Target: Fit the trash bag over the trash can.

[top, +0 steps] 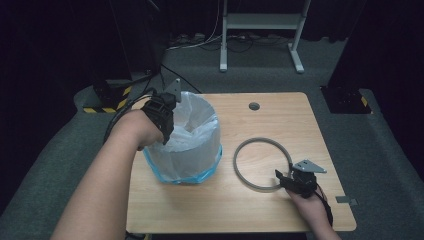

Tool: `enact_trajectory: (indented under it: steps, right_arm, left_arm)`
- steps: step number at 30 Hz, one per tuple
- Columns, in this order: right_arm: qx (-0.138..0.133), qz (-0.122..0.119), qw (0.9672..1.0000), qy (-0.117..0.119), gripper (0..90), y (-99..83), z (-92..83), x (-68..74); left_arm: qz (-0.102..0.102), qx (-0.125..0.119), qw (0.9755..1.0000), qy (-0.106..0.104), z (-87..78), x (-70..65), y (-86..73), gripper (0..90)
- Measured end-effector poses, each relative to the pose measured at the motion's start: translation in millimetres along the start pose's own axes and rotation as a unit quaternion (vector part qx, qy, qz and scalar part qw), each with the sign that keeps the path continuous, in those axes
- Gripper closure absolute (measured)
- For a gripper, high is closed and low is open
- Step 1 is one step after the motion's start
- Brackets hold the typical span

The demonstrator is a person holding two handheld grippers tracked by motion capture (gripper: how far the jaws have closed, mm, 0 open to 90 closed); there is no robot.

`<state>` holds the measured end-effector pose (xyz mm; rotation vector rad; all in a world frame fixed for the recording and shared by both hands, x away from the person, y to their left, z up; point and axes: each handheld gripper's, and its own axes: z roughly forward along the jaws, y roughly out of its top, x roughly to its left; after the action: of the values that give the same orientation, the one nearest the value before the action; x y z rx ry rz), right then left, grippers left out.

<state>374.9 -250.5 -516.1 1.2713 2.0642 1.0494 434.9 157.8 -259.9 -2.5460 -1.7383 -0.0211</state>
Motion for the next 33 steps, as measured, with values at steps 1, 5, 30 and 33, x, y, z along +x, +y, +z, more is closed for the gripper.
enact_trajectory:
  steps: [1,5,30,33]
  right_arm:
    - [-0.001,-0.001,1.0000,0.000,36.7,-0.1,0.0,-0.5]
    - [0.001,0.002,1.0000,-0.001,36.7,-0.7,-0.2,-1.9]
    - [-0.003,0.003,1.0000,-0.004,36.7,-1.0,-2.8,-5.1]
    - [-0.004,0.004,1.0000,-0.006,36.7,-0.8,-3.4,-5.6]
  left_arm:
    - [0.003,0.008,1.0000,0.002,6.8,-0.5,3.0,89.3]
    - [0.010,0.018,0.9998,0.006,19.1,-1.7,9.3,89.8]
    - [0.042,-0.060,0.9961,-0.049,9.3,-49.1,50.6,61.2]
    - [0.038,-0.048,0.9966,-0.056,25.9,-47.8,53.5,61.7]
